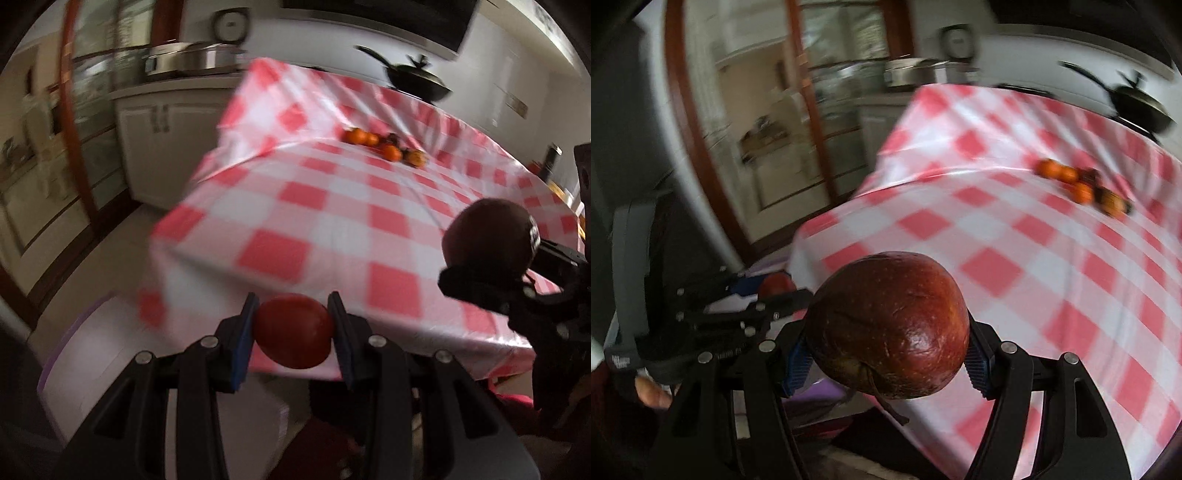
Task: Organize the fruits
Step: 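Carry the apple and tomato into the white box and release both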
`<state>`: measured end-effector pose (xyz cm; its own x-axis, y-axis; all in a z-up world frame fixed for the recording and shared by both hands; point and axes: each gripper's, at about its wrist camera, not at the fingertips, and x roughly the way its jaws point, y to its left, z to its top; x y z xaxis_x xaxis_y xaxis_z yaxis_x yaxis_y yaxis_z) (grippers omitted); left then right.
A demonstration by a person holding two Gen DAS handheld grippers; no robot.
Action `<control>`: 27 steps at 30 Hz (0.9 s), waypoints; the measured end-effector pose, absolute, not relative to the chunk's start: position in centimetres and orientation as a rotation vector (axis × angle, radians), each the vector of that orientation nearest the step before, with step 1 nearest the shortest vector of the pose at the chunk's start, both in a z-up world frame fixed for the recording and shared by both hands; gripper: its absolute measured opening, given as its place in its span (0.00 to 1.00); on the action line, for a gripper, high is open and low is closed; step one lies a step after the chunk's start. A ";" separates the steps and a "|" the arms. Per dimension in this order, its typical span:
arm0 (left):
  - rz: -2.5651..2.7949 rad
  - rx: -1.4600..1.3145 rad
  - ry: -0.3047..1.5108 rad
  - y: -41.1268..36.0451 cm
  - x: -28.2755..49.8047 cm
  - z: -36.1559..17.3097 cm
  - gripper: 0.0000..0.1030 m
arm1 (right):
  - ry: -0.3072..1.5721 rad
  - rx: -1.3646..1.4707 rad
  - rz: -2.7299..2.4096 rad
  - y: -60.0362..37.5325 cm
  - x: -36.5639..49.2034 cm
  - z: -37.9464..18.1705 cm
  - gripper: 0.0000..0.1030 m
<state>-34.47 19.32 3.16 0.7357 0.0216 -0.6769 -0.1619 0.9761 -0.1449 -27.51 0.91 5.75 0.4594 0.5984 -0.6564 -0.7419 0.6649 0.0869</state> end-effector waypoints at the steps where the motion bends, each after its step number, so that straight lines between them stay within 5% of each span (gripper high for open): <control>1: 0.130 -0.214 0.739 20.3 -35.2 2.8 0.37 | 0.718 -0.242 0.862 1.9 -27.8 5.5 0.65; 27: 0.439 -0.466 1.010 32.4 -41.5 -10.5 0.38 | 1.065 -0.717 1.195 19.0 -33.7 -8.7 0.65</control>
